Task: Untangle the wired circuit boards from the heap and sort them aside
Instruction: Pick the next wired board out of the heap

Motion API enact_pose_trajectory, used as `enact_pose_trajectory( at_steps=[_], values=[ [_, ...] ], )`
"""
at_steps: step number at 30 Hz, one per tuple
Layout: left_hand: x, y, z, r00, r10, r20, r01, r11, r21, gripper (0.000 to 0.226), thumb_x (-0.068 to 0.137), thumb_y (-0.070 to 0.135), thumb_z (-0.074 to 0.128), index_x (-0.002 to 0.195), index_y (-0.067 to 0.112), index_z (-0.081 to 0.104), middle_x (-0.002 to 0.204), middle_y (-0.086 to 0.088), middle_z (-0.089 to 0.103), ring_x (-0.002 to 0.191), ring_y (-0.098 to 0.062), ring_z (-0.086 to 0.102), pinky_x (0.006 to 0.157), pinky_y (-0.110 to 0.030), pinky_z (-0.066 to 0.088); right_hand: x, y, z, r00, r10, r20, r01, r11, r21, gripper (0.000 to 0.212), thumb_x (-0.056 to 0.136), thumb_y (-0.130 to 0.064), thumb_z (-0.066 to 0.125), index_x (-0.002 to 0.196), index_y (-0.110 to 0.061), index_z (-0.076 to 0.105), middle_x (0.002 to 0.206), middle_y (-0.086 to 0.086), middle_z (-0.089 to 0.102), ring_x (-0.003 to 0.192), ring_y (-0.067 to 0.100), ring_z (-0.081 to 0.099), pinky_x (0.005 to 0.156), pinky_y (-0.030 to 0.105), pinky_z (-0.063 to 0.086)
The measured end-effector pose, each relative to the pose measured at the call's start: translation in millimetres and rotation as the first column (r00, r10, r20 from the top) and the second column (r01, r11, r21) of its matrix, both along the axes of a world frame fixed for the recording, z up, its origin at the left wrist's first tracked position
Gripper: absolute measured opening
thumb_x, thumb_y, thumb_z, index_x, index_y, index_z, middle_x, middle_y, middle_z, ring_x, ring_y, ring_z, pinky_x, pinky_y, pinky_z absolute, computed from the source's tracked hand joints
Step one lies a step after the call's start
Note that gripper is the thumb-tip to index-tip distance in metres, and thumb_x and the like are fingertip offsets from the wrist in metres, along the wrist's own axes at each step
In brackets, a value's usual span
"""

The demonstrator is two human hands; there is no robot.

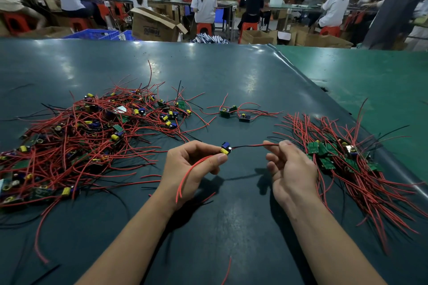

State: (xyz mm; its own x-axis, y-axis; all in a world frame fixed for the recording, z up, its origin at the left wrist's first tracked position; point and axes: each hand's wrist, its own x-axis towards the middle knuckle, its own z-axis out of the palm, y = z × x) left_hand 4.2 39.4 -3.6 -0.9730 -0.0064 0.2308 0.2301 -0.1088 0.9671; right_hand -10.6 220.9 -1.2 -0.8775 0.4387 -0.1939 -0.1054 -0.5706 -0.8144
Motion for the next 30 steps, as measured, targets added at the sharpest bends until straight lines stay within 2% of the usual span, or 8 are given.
enact_pose_trajectory(
  at_steps=[2,6,11,19,21,24,26,30],
  values=[
    [0,0,0,1.0,-0.001,-0.005,0.001,1.0,0.004,0.013,0.074,-0.005,0.077,0.085,-0.006,0.071,0.065,-0.006,0.07,0.055,-0.016,0.061,0.059,-0.021,0.051,0,1,2,0.997,0.063,0.048,-0.06,0.996,-0.061,0.009,0.098,-0.005,0.05,0.101,-0.011,0.057,0.061,0.005,0.071,0.04,0.007,0.056,0.038,0.013,0.04],
    [0,1,1,1.0,-0.001,-0.016,0.001,1.0,-0.002,0.013,0.074,-0.005,0.077,0.085,-0.006,0.071,0.064,-0.004,0.07,0.055,-0.015,0.061,0.059,-0.02,0.051,1,2,3,0.998,0.049,0.038,-0.045,0.992,-0.114,0.02,0.097,0.002,0.044,0.088,-0.015,0.05,0.061,0.01,0.071,0.038,0.008,0.053,0.036,0.014,0.038],
    [0,1,1,0.999,0.007,-0.031,-0.007,1.0,0.009,0.014,0.074,-0.006,0.077,0.086,-0.007,0.071,0.064,-0.004,0.07,0.055,-0.016,0.061,0.059,-0.02,0.051,1,-2,2,0.996,-0.054,-0.069,0.057,0.998,0.038,0.015,0.098,-0.001,0.049,0.096,-0.016,0.046,0.065,0.01,0.072,0.039,0.011,0.052,0.036,0.016,0.036],
    [-2,-1,0,0.998,0.058,-0.036,-0.056,0.997,0.061,0.009,0.075,-0.003,0.077,0.082,0.002,0.073,0.062,-0.005,0.068,0.054,-0.013,0.06,0.058,-0.017,0.048,3,-4,2,1.0,-0.022,-0.007,0.022,0.999,0.038,0.016,0.095,-0.003,0.059,0.106,-0.008,0.049,0.065,0.007,0.073,0.039,0.009,0.057,0.036,0.015,0.039],
    [-3,-3,0,0.998,0.062,-0.022,-0.06,0.993,0.103,0.009,0.074,-0.001,0.077,0.081,0.004,0.073,0.065,-0.007,0.069,0.055,-0.014,0.06,0.059,-0.018,0.049,5,-4,5,0.998,0.065,0.024,-0.065,0.998,0.005,0.016,0.094,-0.012,0.062,0.107,-0.008,0.053,0.067,0.004,0.073,0.041,0.008,0.058,0.037,0.014,0.042],
    [-4,-3,-1,0.999,0.033,0.016,-0.035,0.991,0.131,0.01,0.071,0.004,0.079,0.08,0.007,0.075,0.07,-0.009,0.07,0.056,-0.016,0.06,0.058,-0.019,0.05,10,-11,8,0.928,0.361,0.094,-0.366,0.93,0.037,0.026,0.085,-0.029,0.068,0.1,-0.009,0.063,0.066,0.002,0.068,0.044,0.007,0.055,0.039,0.014,0.042],
    [-3,-3,-3,0.998,-0.03,0.046,0.025,0.995,0.1,0.014,0.068,0.009,0.081,0.08,0.007,0.075,0.072,-0.012,0.071,0.057,-0.017,0.061,0.058,-0.021,0.05,14,-18,6,0.859,0.504,0.093,-0.512,0.852,0.109,0.022,0.081,-0.023,0.068,0.097,-0.009,0.07,0.065,0.001,0.063,0.045,0.007,0.051,0.039,0.015,0.039],
    [-3,-3,-5,0.989,-0.109,0.098,0.103,0.993,0.06,0.022,0.064,0.016,0.082,0.082,0.006,0.075,0.072,-0.011,0.071,0.057,-0.019,0.061,0.058,-0.022,0.051,15,-21,4,0.851,0.523,0.037,-0.519,0.829,0.207,0.014,0.079,-0.015,0.068,0.089,-0.009,0.076,0.067,0.003,0.063,0.047,0.007,0.05,0.039,0.016,0.038]
  ],
)
